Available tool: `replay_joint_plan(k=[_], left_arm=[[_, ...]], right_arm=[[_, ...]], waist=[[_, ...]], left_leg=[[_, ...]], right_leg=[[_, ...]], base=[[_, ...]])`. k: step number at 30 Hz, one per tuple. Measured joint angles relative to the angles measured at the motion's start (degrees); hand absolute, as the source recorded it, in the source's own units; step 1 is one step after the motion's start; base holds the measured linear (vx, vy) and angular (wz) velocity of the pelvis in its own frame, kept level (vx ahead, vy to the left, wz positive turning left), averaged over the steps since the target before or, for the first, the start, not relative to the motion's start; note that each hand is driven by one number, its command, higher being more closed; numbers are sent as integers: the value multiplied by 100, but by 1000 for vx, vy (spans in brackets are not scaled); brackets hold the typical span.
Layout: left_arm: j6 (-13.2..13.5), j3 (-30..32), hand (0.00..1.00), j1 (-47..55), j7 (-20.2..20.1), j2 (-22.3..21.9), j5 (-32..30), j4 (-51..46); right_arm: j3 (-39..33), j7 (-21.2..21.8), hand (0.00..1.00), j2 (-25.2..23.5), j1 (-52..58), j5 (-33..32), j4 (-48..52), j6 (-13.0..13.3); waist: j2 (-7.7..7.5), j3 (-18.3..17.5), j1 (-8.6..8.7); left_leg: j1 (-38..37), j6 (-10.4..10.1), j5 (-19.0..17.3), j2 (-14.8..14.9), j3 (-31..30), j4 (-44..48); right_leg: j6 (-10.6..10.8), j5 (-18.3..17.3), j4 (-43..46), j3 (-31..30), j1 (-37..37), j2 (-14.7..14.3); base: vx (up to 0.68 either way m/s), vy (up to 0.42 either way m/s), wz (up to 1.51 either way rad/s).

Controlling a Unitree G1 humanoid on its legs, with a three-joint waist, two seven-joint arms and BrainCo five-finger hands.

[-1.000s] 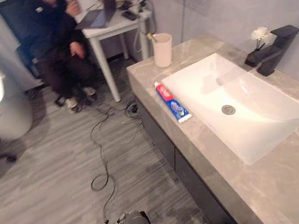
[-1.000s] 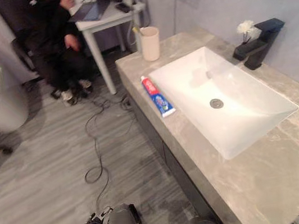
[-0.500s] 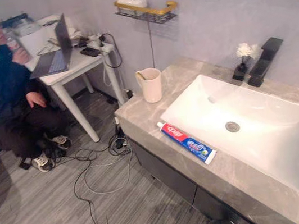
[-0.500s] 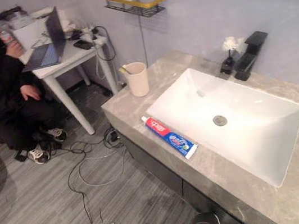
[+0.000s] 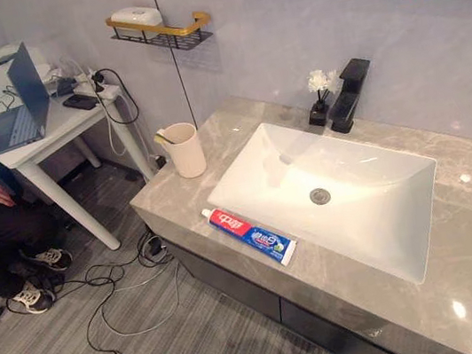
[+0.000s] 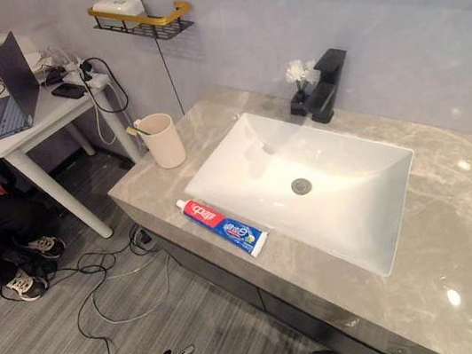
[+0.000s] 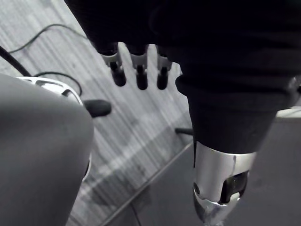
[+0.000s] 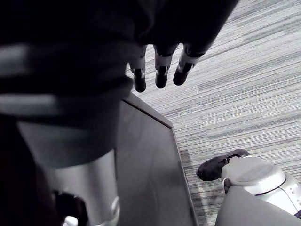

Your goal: Organize washtable

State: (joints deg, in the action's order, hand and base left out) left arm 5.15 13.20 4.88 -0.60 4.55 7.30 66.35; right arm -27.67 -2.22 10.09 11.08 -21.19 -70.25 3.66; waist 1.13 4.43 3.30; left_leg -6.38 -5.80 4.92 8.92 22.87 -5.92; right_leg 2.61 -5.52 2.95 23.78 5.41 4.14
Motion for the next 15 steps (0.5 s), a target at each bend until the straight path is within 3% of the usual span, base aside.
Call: replay_joint_plan(k=[15], left_arm=[[-13, 198, 0, 21, 11, 28, 2, 91]], right_arm=[[-200, -13, 0, -89, 42, 215, 3, 3]], waist=[[-14, -2, 83]], left_leg=[[-41, -21, 28, 32, -60, 61]], right_leg=[[-55, -45, 79, 195, 100, 8]], base=[[5, -7, 4]])
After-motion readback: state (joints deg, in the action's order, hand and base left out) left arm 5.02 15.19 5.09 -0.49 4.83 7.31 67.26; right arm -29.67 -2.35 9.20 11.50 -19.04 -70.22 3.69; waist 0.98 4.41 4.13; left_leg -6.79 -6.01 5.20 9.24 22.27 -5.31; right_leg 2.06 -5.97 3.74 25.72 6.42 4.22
